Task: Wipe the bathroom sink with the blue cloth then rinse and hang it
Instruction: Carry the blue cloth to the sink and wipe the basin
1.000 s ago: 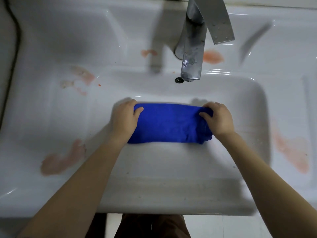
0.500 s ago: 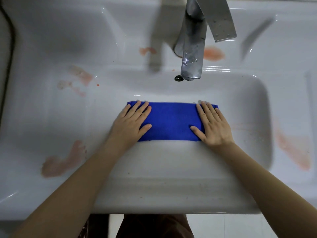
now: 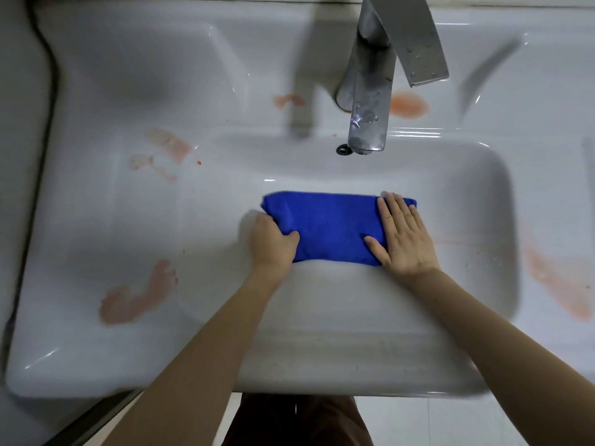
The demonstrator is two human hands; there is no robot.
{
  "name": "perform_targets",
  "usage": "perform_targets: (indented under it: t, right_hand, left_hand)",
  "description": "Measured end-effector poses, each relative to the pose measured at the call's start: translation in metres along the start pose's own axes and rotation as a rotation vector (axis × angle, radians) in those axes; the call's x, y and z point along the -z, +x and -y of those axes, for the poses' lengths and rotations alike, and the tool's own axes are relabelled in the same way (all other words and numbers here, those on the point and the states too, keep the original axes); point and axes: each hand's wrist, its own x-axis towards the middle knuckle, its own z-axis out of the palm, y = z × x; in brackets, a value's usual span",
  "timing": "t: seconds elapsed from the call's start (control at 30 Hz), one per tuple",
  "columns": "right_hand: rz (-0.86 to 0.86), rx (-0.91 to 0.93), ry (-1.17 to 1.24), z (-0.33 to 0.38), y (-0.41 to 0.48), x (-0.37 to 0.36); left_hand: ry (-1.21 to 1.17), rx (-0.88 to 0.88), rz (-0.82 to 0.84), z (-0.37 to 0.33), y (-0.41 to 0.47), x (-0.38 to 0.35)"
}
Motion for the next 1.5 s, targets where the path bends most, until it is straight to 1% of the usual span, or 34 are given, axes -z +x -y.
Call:
perform_targets:
  t: [0.07, 0.13, 0.27, 0.37, 0.5, 0.63, 0.7, 0.77, 0.8, 0.83, 0.87, 0.9, 0.93, 1.0, 1.03, 1.07, 1.13, 1.17, 1.23, 1.33, 1.4, 1.5]
  right_hand:
    - [-0.001, 0.006, 0.013, 0.0, 0.0, 0.001]
    - [-0.004, 0.018, 0.027, -0.001, 0.0, 0.002]
    - [-0.015, 0.016, -0.032, -0.01, -0.001, 0.005]
    - [0.01, -0.007, -0.079, -0.02, -0.007, 0.009]
    - [0.052, 0.035, -0.09, -0.038, -0.017, 0.02]
    - [0.054, 0.04, -0.106, -0.05, -0.029, 0.027]
    - [0.058, 0.02, -0.094, -0.052, -0.031, 0.028]
    - [0.037, 0.024, -0.045, -0.054, -0.032, 0.029]
    - [0.022, 0.028, -0.004, -0.055, -0.032, 0.03]
    - [0.003, 0.028, 0.043, -0.056, -0.032, 0.031]
    - [-0.024, 0.023, 0.096, -0.057, -0.032, 0.032]
    - [-0.055, 0.016, 0.156, -0.058, -0.033, 0.033]
    - [-0.092, 0.004, 0.221, -0.058, -0.034, 0.033]
    - [-0.189, -0.039, 0.365, -0.056, -0.035, 0.035]
    - [-0.232, -0.057, 0.422, -0.053, -0.035, 0.037]
    - [-0.26, -0.054, 0.449, -0.048, -0.033, 0.039]
    - [-0.276, 0.016, 0.421, -0.035, -0.025, 0.037]
    - [-0.257, 0.054, 0.383, -0.029, -0.019, 0.033]
    - [-0.174, 0.085, 0.277, -0.021, -0.012, 0.022]
    - [-0.08, 0.072, 0.098, -0.02, -0.008, 0.007]
    - [-0.083, 0.066, 0.087, -0.018, -0.008, 0.009]
    - [-0.086, 0.089, 0.126, -0.009, 0.001, 0.017]
  left_hand:
    - [-0.094, 0.052, 0.13, 0.001, 0.005, 0.004]
    - [-0.168, 0.051, 0.21, 0.002, 0.005, 0.009]
    - [-0.218, -0.143, 0.209, 0.007, 0.002, 0.016]
    - [-0.379, -0.191, 0.282, -0.005, -0.006, 0.012]
    - [-0.402, -0.295, 0.327, -0.031, -0.017, -0.011]
    - [-0.275, -0.417, 0.319, -0.069, -0.027, -0.057]
    - [-0.19, -0.391, 0.405, -0.083, -0.032, -0.082]
    - [0.077, -0.406, 0.481, -0.089, -0.034, -0.1]
    - [0.178, -0.434, 0.478, -0.089, -0.035, -0.103]
    - [0.185, -0.464, 0.45, -0.089, -0.036, -0.103]
    - [0.123, -0.495, 0.414, -0.089, -0.038, -0.1]
    - [0.064, -0.548, 0.347, -0.085, -0.038, -0.095]
    - [0.052, -0.624, 0.247, -0.08, -0.037, -0.089]
    - [0.177, -0.762, 0.032, -0.067, -0.03, -0.079]
    - [0.273, -0.79, -0.027, -0.061, -0.026, -0.076]
    - [0.371, -0.79, -0.018, -0.054, -0.023, -0.075]
    - [0.561, -0.796, 0.114, -0.038, -0.021, -0.082]
    - [0.641, -0.817, 0.163, -0.03, -0.02, -0.088]
    - [0.711, -0.846, 0.191, -0.018, -0.019, -0.096]
    - [0.675, -0.84, 0.22, -0.018, -0.016, -0.092]
    - [0.592, -0.836, 0.223, -0.021, -0.015, -0.076]
    - [0.51, -0.817, 0.141, -0.018, -0.02, -0.037]
